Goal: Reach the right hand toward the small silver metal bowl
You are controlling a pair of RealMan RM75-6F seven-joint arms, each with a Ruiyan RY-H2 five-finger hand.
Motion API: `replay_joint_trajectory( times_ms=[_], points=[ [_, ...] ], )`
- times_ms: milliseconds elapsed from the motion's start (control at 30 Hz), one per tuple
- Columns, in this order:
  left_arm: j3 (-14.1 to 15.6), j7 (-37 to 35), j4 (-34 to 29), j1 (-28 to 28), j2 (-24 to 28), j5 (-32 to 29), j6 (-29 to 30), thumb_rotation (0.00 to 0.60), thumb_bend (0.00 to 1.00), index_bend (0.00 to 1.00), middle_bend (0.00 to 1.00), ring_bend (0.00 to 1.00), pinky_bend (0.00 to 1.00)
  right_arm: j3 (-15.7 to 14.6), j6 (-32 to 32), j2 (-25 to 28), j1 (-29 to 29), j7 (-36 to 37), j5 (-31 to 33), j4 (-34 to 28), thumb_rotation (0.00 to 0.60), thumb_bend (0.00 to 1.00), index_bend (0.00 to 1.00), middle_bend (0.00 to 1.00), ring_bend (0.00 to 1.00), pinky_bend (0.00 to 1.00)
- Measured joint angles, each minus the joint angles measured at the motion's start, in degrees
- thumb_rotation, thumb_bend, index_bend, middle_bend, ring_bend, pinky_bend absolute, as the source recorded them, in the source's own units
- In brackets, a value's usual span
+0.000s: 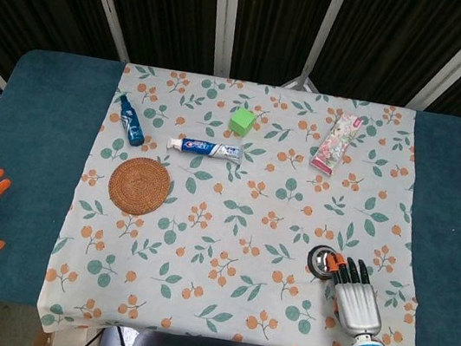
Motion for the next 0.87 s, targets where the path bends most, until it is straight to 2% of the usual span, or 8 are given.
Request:
replay_joint_trajectory(
  times_ms=[67,100,233,367,600,867],
  points=[
    [0.0,0.0,0.1,0.0,0.0,0.0,0.0,0.6,0.01,0.0,0.0,0.0,0.0,0.6,1.4,0.3,0.1,1.2,-1.6,-0.3,0.6,0.9,0.0,0.0,0.0,0.0],
    [0.0,0.0,0.1,0.0,0.0,-0.1,0.0,0.6,0.01,0.0,0.0,0.0,0.0,0.9,2.1,0.4,0.1,1.9,-2.5,-0.5,0.6,0.84,0.0,0.0,0.0,0.0],
    [0.0,0.1,0.0,0.0,0.0,-0.1,-0.1,0.6,0.01,0.0,0.0,0.0,0.0,2.2,6.4,1.5,0.0,5.7,-7.3,-1.3,0.6,0.5,0.0,0.0,0.0,0.0],
    [0.0,0.1,-0.1,0.0,0.1,-0.1,-0.1,0.6,0.01,0.0,0.0,0.0,0.0,3.3,11.3,4.8,-1.0,10.6,-10.8,-3.0,0.6,0.26,0.0,0.0,0.0,0.0],
    [0.2,0.3,-0.1,0.0,0.2,0.3,0.1,0.6,0.01,0.0,0.0,0.0,0.0,2.5,14.7,11.7,-3.9,17.3,-12.8,-4.2,0.6,0.22,0.0,0.0,0.0,0.0],
    [0.4,0.1,0.2,0.1,0.2,0.7,0.3,0.6,0.01,0.0,0.0,0.0,0.0,1.8,19.3,14.0,-7.0,26.0,-15.2,-1.0,0.6,0.22,0.0,0.0,0.0,0.0]
  ],
)
